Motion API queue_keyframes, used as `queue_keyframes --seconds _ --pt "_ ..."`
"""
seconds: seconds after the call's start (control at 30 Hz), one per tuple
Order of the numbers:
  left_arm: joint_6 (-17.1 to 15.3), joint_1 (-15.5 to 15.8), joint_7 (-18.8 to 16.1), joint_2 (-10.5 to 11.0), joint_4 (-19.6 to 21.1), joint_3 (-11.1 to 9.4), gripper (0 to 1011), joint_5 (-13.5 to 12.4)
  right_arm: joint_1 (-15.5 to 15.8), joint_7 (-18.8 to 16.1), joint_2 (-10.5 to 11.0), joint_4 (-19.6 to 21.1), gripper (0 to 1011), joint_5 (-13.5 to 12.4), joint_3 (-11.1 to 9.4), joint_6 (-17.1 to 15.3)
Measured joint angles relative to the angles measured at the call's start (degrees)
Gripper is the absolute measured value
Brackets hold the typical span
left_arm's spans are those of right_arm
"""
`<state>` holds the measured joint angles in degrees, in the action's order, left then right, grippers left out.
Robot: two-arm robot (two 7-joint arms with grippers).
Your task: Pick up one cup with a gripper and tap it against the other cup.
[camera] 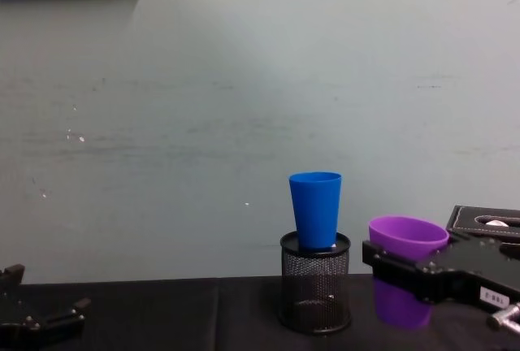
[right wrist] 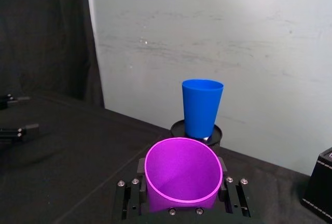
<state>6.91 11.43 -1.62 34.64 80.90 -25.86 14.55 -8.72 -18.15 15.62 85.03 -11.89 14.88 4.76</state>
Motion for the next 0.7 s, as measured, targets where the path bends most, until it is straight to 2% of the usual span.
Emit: queue_keyframes --seconds 0.7 --pt "0.0 0.0 0.0 0.0 0.0 0.0 1011 0.0 0.5 -1.3 0.2 -4.1 739 -0.7 0.7 1.9"
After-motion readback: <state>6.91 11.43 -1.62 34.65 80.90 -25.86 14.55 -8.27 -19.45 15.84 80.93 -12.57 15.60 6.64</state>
